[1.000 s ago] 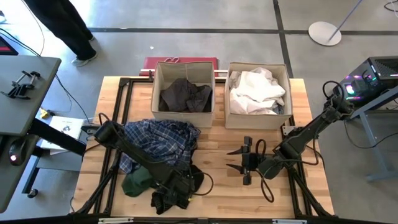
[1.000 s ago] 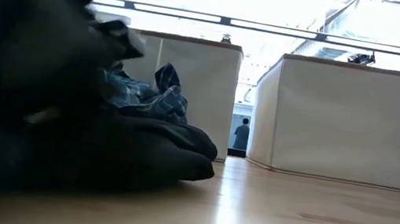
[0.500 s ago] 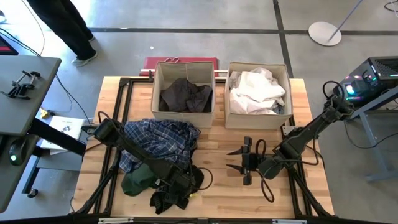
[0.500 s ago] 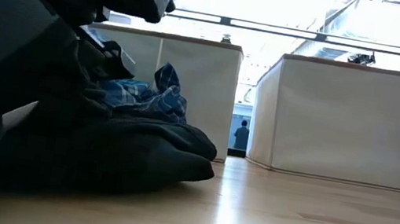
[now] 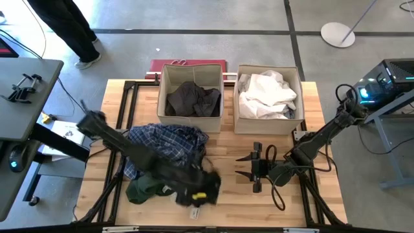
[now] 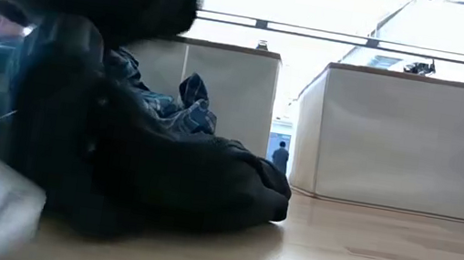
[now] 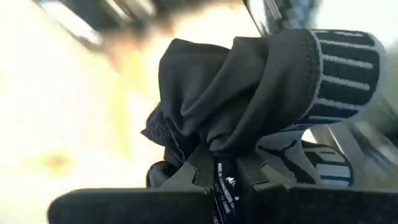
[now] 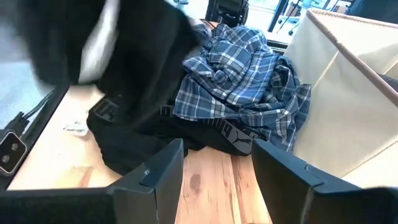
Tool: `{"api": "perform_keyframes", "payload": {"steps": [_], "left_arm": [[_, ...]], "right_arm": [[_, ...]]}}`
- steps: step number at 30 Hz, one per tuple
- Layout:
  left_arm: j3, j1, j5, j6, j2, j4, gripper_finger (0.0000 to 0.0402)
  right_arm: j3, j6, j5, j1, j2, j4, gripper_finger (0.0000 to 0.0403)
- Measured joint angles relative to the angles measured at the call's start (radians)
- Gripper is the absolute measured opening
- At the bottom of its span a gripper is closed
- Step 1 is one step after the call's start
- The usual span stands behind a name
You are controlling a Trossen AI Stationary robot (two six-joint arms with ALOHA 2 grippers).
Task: Sort clothes
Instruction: Put the black underwear into the left brown bin
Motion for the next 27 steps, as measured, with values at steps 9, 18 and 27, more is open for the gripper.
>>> {"api": "perform_keyframes", "payload": {"steps": [9, 18, 27], "left_arm": [[0.044, 0.025, -0.508, 0.701, -0.24, 0.443, 0.0001], [0.029, 0.366, -0.425, 0.675, -0.314, 0.322, 0.0003], [-0.078, 0.753, -0.278, 0.182, -0.281, 0.026, 0.007]], "right_arm": [[0.0, 0.0, 0.0, 0.0, 0.0, 0.0, 0.0179], [0.0, 0.0, 0.0, 0.0, 0.0, 0.0, 0.0179], [0.0, 0.0, -0.012, 0.0, 0.0, -0.008, 0.0179]]}}
